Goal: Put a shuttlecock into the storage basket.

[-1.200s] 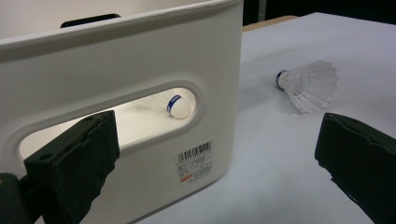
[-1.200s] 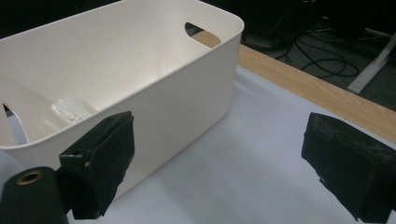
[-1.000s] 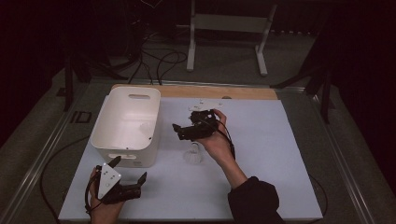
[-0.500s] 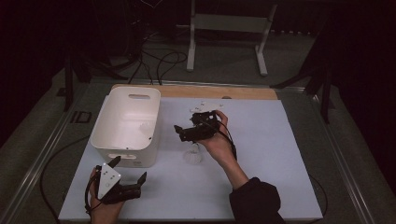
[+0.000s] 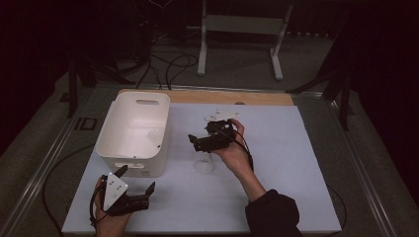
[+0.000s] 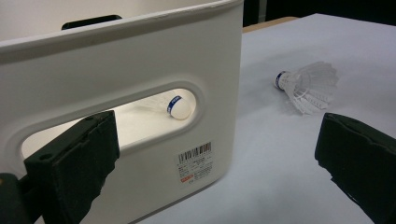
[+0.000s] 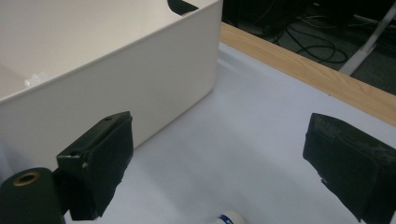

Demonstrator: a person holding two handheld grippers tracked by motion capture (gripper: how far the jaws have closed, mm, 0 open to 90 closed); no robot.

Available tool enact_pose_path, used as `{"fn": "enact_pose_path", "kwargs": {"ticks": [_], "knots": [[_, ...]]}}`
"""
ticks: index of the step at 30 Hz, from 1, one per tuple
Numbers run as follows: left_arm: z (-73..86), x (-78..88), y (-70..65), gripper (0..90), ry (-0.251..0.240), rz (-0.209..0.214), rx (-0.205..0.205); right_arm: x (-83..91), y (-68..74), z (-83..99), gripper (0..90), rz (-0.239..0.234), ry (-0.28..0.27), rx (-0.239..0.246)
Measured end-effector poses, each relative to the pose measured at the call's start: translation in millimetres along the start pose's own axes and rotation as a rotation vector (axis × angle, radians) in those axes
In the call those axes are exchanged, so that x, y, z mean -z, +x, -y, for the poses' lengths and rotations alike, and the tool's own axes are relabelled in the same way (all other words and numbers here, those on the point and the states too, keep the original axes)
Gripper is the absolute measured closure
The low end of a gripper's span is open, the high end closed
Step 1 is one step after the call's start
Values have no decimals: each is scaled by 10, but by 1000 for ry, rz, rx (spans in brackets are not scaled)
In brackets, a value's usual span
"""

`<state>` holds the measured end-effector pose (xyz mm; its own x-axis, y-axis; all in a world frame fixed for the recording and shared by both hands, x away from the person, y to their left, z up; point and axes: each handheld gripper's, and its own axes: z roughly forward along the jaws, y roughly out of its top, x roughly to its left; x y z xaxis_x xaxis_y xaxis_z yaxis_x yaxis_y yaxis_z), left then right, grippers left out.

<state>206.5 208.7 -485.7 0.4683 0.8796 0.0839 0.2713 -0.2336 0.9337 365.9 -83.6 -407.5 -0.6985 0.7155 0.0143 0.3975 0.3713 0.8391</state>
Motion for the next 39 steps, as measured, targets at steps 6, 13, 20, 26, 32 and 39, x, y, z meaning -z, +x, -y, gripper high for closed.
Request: {"fn": "enact_pose_path", "kwargs": {"ticks": [6, 13, 20, 26, 32, 39], "knots": [[0, -1, -2, 5, -2, 1, 2, 17, -11, 73, 85, 6, 13, -2], [1, -4, -3, 5, -1, 0, 1, 16, -24, 169, 85, 15, 34, 3], [1, -5, -5, 5, -1, 0, 1, 26, -24, 252, 85, 14, 48, 3], [1, -3, -3, 5, 0, 1, 0, 16, -20, 320, 85, 17, 63, 9], [1, -4, -5, 5, 0, 0, -1, 16, 4, 360, 85, 20, 78, 24], [1, -2, -4, 5, -1, 1, 0, 24, 23, 371, 85, 25, 88, 38]]}}
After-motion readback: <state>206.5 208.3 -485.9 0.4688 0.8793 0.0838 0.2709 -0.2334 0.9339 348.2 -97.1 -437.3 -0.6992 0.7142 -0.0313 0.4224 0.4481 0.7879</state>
